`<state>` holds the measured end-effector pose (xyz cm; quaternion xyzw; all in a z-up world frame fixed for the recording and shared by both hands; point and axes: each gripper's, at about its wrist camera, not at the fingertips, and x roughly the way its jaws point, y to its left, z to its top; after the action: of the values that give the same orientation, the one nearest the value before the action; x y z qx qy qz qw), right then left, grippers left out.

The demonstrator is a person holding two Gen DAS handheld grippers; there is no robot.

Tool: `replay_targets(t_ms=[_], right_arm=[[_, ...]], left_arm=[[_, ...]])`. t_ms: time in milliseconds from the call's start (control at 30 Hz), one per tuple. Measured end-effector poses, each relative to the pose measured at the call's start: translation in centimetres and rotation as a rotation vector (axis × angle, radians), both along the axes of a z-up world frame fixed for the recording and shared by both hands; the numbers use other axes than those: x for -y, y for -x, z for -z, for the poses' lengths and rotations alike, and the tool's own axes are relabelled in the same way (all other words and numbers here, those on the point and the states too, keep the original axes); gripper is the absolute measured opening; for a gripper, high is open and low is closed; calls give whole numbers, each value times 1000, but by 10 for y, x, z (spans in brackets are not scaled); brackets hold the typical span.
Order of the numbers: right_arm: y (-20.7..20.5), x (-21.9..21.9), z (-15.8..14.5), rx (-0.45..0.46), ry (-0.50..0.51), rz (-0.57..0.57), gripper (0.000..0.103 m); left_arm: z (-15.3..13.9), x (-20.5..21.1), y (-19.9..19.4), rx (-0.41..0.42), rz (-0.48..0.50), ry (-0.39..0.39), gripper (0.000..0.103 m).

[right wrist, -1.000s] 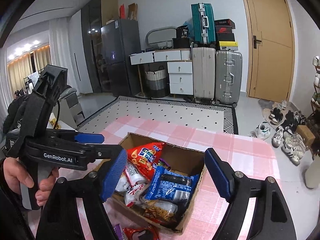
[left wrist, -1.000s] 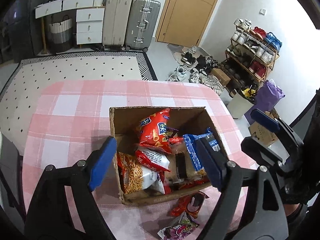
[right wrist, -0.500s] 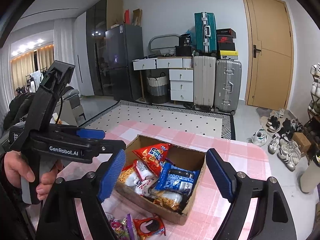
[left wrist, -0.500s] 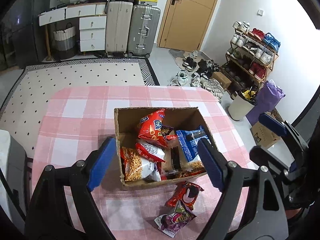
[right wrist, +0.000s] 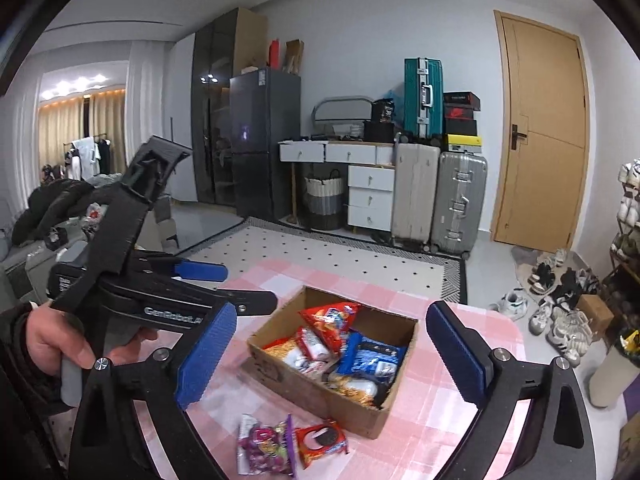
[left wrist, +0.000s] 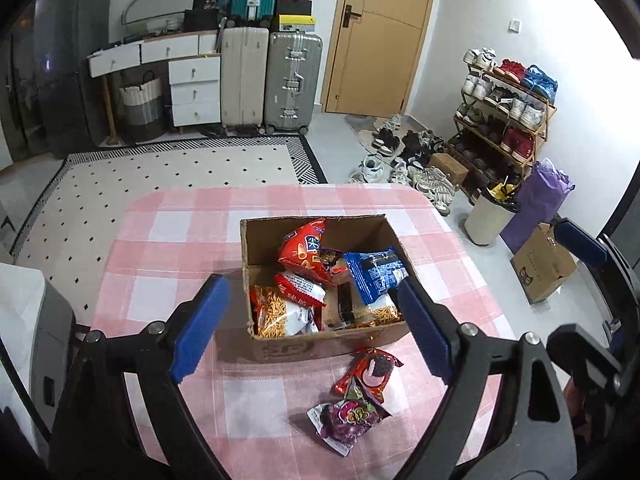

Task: Organize snacks
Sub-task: 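Withdraw both grippers from the box toward the purple candy bag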

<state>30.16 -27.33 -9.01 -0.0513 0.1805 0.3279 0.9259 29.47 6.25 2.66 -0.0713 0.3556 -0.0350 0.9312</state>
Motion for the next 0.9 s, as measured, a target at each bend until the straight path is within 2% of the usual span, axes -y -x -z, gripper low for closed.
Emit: replay_targets(t_ms=[233,567,767,900], right_arm=[[31,7,-5,16,-19,6,99],[67,29,12,-2,-92,20,99],[87,36,25,3,-131,52,99],[87,39,40,-35,-139,73,99]], left_arm=[[-11,2,37,51,-30,-2,102],[0,4,78,54,-34,18,102],[20,2,91,38,-47,52,102],[42,0,97,11,-51,69,102]])
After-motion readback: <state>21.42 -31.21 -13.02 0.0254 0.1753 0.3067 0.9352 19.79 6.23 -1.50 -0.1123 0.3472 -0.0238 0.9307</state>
